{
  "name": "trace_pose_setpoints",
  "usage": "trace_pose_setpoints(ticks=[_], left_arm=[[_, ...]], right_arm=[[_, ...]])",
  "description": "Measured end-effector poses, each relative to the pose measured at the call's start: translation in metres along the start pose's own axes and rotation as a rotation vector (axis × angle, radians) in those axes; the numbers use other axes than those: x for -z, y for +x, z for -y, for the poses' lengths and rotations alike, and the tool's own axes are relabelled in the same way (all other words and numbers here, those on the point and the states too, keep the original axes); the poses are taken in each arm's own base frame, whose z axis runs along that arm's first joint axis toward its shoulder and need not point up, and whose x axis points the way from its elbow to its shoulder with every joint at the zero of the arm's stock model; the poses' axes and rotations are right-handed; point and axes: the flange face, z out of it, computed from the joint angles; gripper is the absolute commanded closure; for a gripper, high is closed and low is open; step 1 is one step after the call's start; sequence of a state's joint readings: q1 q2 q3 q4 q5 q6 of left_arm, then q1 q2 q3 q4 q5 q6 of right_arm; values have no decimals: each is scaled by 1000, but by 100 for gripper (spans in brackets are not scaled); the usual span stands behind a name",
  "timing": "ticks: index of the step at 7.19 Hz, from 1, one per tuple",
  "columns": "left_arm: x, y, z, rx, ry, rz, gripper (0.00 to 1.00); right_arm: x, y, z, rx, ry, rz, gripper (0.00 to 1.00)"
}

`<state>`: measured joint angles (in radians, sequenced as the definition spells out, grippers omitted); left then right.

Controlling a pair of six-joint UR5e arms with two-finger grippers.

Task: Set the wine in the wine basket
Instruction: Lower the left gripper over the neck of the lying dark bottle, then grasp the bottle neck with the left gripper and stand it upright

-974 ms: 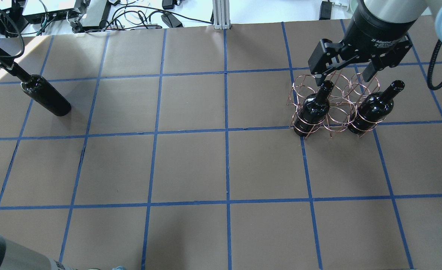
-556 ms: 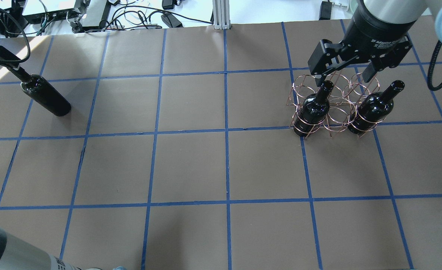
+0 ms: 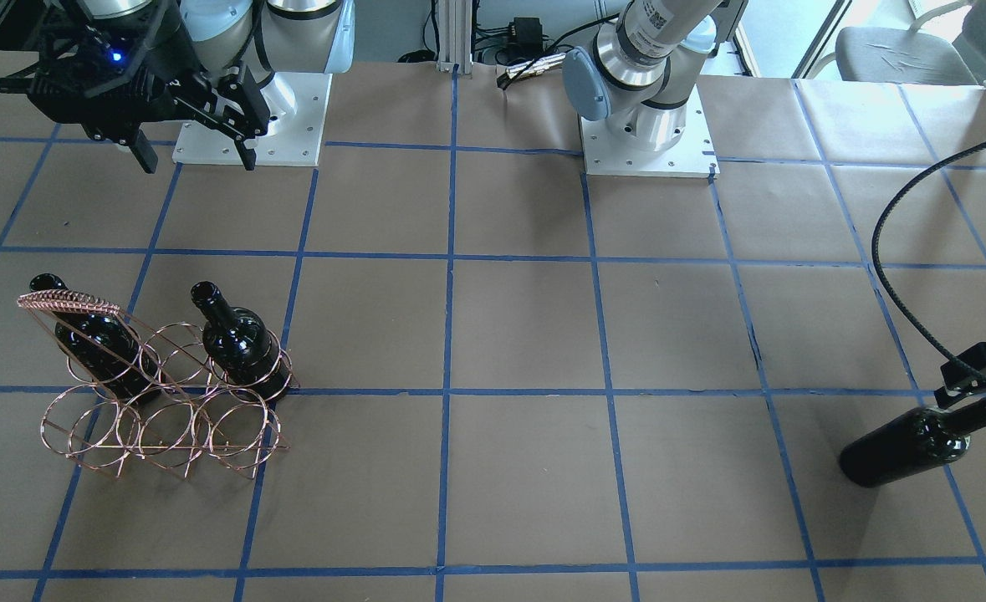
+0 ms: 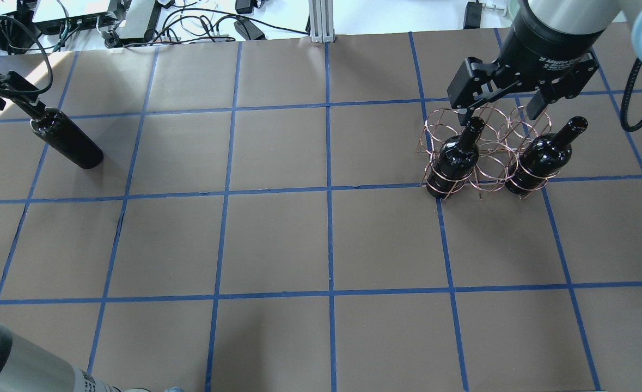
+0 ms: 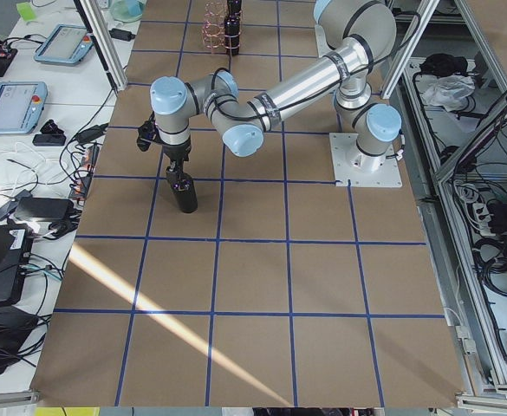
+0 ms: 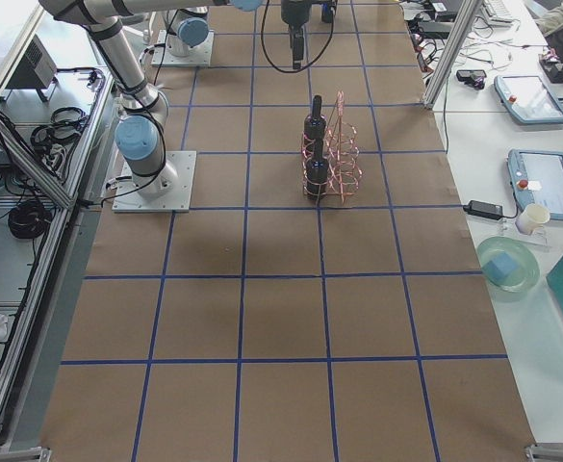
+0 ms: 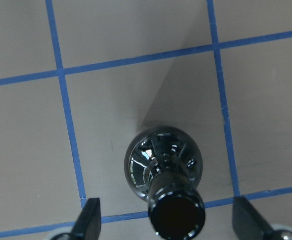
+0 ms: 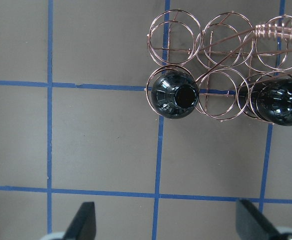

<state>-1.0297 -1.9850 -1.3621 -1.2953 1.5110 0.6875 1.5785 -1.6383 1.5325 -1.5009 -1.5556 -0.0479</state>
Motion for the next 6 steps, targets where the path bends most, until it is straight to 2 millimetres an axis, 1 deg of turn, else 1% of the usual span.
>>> trace_pose_setpoints(ticks=[1,2,3,4,6], left_arm=[[0,1,2,-1,9,-5,41],[2,2,3,-2,23,-5,76],[4,3,4,-5,32,-1,91],[6,3,4,-9,37,2,100],[8,4,4,-13,40,5,100]], right_arm=[[0,0,0,1,0,0,0],[0,0,0,1,1,0,0],[0,0,0,1,1,0,0],[0,0,0,1,0,0,0],[0,0,0,1,0,-1,0]])
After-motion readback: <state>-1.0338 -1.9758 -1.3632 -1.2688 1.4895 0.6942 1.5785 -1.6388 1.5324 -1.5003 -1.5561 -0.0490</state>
